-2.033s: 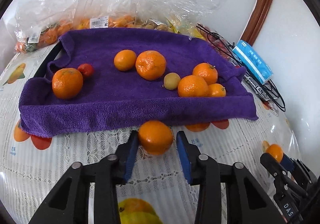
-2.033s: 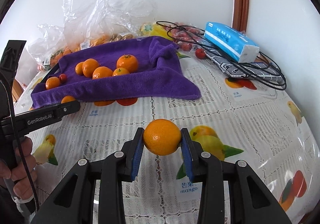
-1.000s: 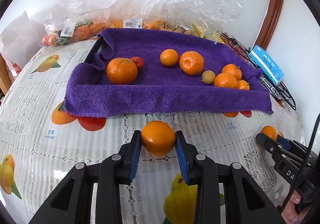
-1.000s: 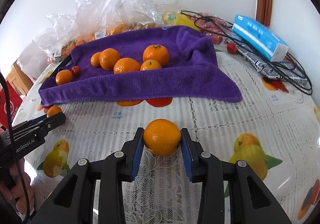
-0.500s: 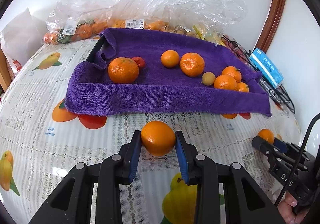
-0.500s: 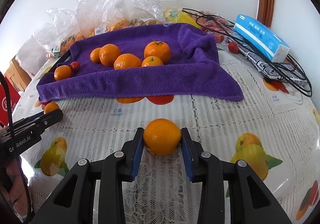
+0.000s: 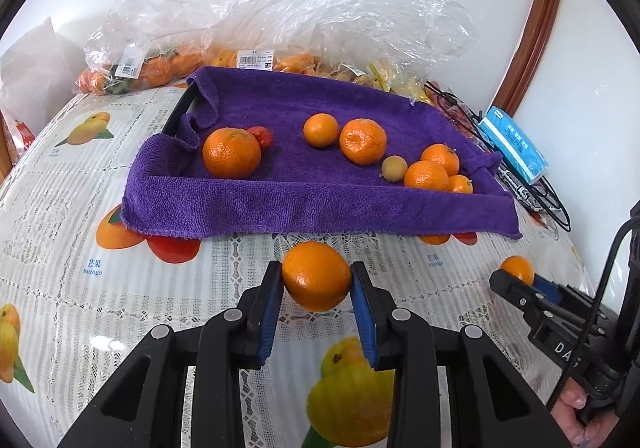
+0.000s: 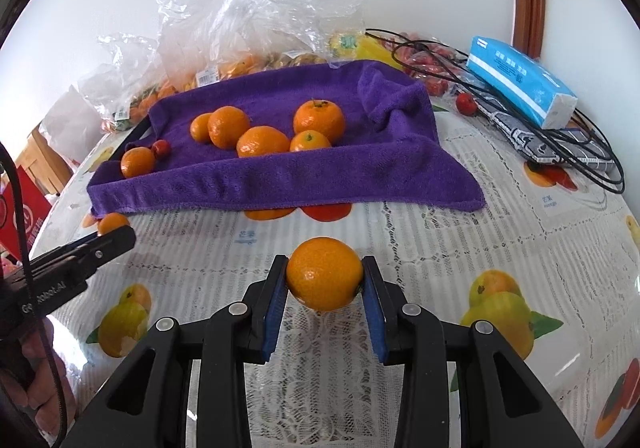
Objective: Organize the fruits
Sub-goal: 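Lift and carry both held oranges over the purple towel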
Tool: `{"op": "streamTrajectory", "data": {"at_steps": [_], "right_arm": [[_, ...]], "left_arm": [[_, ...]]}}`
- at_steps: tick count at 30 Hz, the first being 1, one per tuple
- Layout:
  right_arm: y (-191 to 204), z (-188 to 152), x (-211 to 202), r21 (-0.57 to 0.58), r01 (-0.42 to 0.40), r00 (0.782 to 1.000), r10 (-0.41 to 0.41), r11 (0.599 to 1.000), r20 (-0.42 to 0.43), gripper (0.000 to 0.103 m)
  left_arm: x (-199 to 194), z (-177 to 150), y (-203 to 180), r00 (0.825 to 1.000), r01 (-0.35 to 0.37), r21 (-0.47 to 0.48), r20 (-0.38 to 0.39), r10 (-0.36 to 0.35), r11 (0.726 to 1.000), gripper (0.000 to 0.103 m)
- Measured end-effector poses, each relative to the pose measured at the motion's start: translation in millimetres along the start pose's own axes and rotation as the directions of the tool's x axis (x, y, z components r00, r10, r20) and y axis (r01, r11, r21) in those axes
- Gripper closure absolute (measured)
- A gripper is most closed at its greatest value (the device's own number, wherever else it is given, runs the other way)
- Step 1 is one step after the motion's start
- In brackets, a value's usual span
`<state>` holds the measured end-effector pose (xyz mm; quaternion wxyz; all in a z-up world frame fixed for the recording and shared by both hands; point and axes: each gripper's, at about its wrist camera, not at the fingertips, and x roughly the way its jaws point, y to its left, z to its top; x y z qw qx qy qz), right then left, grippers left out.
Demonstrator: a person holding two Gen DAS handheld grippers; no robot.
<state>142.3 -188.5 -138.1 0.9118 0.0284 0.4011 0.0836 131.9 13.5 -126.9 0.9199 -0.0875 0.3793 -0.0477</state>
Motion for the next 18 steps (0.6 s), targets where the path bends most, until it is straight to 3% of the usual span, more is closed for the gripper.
{"op": "streamTrajectory", "data": {"at_steps": [18], "right_arm": [[19,45,-37,-0.061,-0.003,0.991,0.011,0.998,0.131,0.067]], "left_arm": [[-39,28,-11,0.997,-0.018,0.026,0.071,0.016,1.000,0.071]]}}
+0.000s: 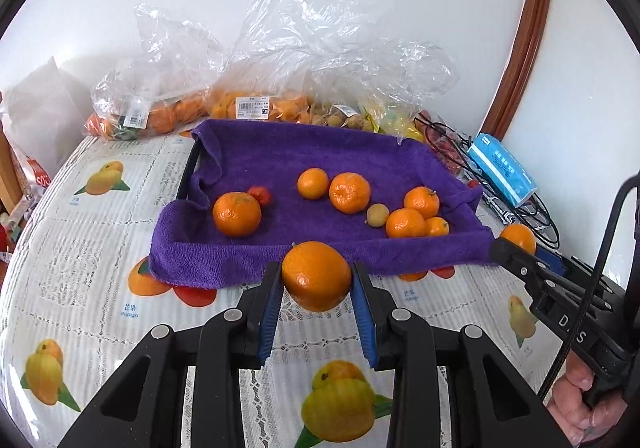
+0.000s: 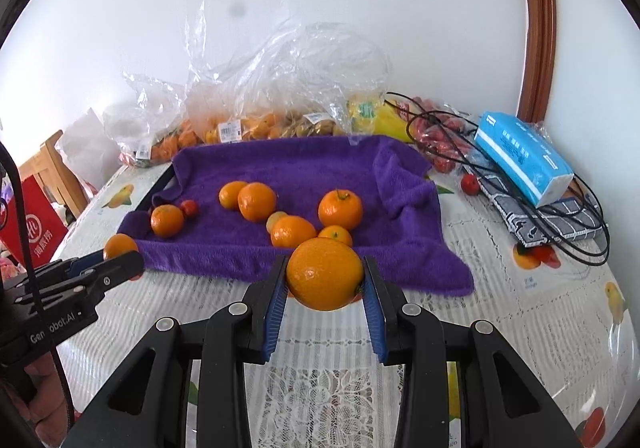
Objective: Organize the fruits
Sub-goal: 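Lift and carry both held oranges over the purple towel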
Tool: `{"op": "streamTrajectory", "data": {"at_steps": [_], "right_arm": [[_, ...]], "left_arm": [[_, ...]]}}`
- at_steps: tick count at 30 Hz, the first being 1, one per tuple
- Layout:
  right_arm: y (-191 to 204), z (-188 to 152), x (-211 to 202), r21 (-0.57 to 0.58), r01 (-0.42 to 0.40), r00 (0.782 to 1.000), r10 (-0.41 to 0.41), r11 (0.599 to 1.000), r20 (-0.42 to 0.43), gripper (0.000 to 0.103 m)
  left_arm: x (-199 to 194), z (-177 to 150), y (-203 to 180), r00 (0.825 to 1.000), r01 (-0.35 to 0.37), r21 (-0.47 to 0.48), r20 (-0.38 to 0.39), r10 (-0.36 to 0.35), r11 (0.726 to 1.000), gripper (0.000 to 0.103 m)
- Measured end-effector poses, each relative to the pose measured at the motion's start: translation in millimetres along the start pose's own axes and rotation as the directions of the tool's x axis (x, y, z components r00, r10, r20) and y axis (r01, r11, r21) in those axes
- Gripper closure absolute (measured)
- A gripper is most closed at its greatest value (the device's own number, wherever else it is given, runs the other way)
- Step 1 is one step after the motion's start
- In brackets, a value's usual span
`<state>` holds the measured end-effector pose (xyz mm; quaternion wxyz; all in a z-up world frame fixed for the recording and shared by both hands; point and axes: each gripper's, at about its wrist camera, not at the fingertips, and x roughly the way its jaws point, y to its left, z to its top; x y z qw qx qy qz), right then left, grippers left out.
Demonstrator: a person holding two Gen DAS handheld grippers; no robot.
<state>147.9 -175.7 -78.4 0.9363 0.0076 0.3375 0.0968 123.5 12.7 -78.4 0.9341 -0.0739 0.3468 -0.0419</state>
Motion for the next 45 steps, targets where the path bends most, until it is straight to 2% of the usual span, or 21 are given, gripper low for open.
{"op": "streamTrajectory", "data": {"at_steps": [25,45], "right_arm": [[8,34,-10,-0.015,0.007,0.998,-0.006,1.000,0.065,0.067],[7,56,11,-0.011,0.001,0.997,0.000,1.000,0.077,0.067]], "left_arm": [[-27,32,5,0.996,-0.037,-0.021,0.083,0.039,0.999,0.071],[-6,56,13,0.994,-0.057,-0.029,0.088,0.059,0.998,0.071]]}}
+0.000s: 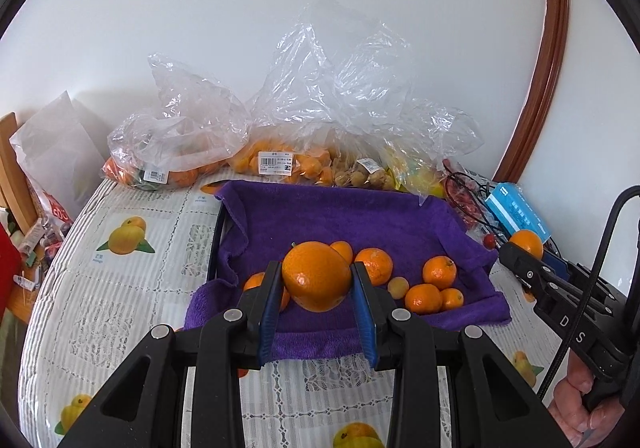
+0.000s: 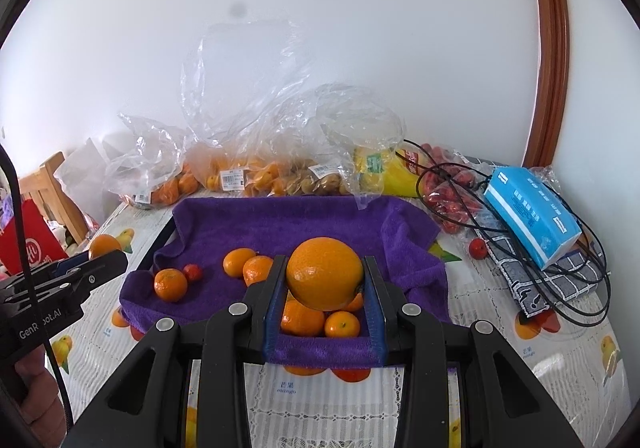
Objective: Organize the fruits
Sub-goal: 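Lift and carry both held oranges over the purple towel, then lower the oranges onto the towel and open both tools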
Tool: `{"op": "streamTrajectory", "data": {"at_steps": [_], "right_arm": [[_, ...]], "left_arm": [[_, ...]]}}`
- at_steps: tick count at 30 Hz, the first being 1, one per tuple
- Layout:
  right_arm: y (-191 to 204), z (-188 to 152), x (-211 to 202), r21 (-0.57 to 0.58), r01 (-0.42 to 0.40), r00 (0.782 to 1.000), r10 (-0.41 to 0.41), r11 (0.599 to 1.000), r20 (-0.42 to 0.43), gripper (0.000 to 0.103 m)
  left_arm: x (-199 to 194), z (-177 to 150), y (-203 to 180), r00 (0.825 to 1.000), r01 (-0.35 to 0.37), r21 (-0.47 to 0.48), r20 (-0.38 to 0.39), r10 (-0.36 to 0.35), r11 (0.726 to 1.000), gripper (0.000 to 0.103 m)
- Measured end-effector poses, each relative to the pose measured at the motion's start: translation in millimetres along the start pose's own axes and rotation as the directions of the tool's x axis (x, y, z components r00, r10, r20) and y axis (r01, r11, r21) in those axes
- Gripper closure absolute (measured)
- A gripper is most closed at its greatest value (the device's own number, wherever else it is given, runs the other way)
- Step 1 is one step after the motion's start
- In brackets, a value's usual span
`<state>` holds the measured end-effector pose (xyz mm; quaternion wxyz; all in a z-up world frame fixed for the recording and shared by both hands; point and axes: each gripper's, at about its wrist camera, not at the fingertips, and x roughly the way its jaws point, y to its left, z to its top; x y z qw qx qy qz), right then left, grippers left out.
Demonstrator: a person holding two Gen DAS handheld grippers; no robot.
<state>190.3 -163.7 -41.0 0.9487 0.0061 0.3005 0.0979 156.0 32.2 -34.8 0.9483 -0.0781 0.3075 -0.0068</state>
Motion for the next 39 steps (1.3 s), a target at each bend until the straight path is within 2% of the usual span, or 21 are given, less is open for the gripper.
{"op": "streamTrajectory", "data": {"at_steps": [17,27,33,39], "right_arm": [[-4,12,24,0.008,-0.001,1.000,0.001,1.000,0.003,0.067],[-4,9,51,-0.009,-0.014,0.999,0.014,1.000,-0.039,0.067],[-5,-3,72,-0.001,-0.052,0.997,0.052,0.999,-0.059,0.067],[-4,-15,90,-0.014,-0.039,0.994,0.038,0.999,-0.102,0.067]], "left_arm": [[26,9,11,1.000,-0.016,-0.025,-0.014,0.015,1.000,0.071],[55,7,13,0.998,-0.011,-0.044,-0.060,0.009,0.999,0.071],[73,0,11,0.997,0.009,-0.064,-0.070,-0.014,0.998,0.071],[88,-12,9,0.995,0.030,-0.065,-0.092,-0.036,0.997,0.071]]}}
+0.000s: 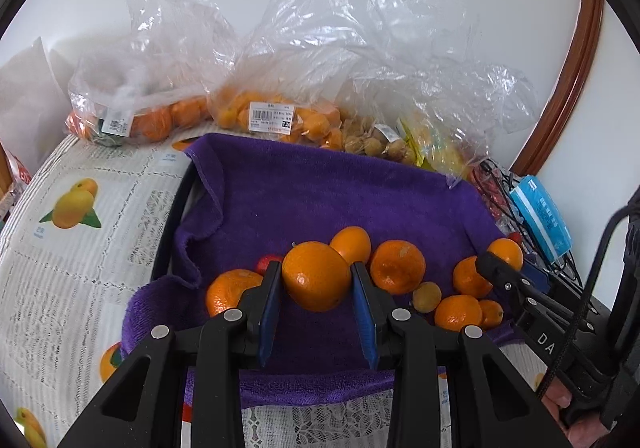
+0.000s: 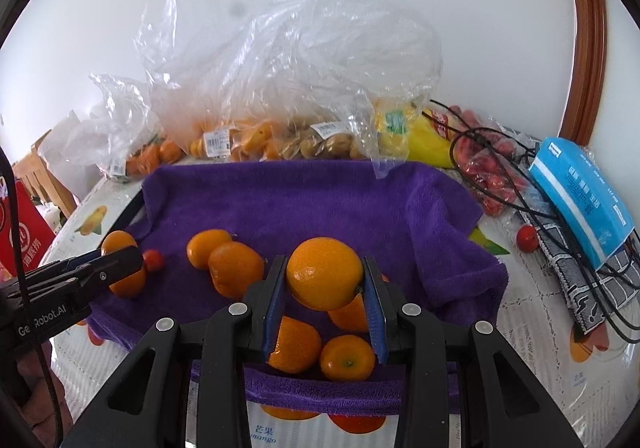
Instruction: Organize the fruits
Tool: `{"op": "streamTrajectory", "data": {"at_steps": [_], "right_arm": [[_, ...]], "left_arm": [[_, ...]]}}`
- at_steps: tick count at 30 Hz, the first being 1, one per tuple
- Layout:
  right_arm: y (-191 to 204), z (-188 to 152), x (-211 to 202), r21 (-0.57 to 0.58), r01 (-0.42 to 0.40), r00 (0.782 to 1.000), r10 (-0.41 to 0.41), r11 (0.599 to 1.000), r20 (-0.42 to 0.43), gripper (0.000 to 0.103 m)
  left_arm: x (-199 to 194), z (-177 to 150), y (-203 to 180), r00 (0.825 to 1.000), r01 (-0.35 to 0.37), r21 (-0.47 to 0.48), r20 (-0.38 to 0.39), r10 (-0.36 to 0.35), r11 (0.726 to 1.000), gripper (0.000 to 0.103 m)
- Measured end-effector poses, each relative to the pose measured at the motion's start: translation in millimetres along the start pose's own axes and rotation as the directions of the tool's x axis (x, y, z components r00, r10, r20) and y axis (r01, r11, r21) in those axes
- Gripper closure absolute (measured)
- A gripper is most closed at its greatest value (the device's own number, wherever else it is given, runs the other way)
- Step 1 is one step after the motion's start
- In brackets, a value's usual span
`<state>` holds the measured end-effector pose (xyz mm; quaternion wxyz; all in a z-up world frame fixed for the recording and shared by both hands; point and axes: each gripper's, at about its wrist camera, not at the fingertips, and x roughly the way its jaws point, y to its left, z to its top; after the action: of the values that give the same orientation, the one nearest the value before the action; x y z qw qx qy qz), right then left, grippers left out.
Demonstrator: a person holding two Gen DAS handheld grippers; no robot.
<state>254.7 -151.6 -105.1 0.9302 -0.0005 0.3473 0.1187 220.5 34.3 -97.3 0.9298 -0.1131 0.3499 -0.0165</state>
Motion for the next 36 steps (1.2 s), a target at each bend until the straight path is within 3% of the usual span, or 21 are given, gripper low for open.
{"op": "streamTrajectory", "data": {"at_steps": [4,16,25,29,36], "right_arm": [[-1,-4,9,0.026,-0.038,0.999,0.039,0.999,-0.036,0.067],[6,-10,7,-0.031,-0.015,1.000,0.015,0.999,0.000,0.067],[1,-7,-2,0.001,-0.034,0.999,0.034,0.999,0.036,0.057],[1,-5,-9,0.006,-0.036,0.998,0.035,0.999,0.051,0.053],[4,1,-29,0.013,-0.022,0.998,0.021,1.000,0.060,0.047]], "left_arm": [[8,-4,-1,1.000,0.003,0.000,-0.021,-0.003,1.000,0.071],[17,-7,-1,0.999,0.012,-0.007,-0.042,-0.012,1.000,0.071],[19,-8,-4,0.999,0.010,-0.005,-0.034,-0.010,1.000,0.071],[11,-6,-4,1.000,0.016,-0.004,0.001,-0.016,1.000,0.056],[-9,-5,-10,1.000,-0.008,0.026,0.029,0.008,1.000,0.048]]}}
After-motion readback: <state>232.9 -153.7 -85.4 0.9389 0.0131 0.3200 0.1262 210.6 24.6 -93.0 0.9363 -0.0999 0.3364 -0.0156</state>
